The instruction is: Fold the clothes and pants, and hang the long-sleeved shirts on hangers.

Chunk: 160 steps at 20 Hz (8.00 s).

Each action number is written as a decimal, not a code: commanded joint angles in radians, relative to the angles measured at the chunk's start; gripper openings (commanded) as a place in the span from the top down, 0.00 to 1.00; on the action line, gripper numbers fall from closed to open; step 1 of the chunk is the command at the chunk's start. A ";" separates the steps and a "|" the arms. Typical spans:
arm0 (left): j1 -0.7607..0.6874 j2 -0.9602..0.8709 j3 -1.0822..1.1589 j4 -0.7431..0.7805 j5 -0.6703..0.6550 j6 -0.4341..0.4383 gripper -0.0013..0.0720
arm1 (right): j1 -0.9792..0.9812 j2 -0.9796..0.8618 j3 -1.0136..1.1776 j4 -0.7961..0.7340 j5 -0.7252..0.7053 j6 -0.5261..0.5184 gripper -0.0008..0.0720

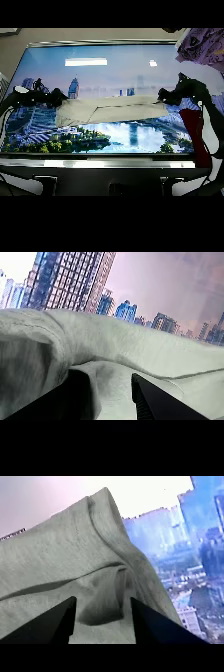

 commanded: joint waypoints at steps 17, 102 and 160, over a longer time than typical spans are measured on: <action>0.067 0.143 0.138 0.273 -0.114 -0.117 0.44 | -0.172 -0.264 0.156 0.364 -0.408 -0.320 0.20; -0.239 0.146 0.554 0.656 -0.515 -0.311 0.96 | 0.690 0.028 0.288 0.160 0.066 0.406 0.25; -0.218 0.150 0.554 0.656 -0.548 -0.315 0.96 | -0.487 0.208 0.267 0.206 -0.153 0.068 0.95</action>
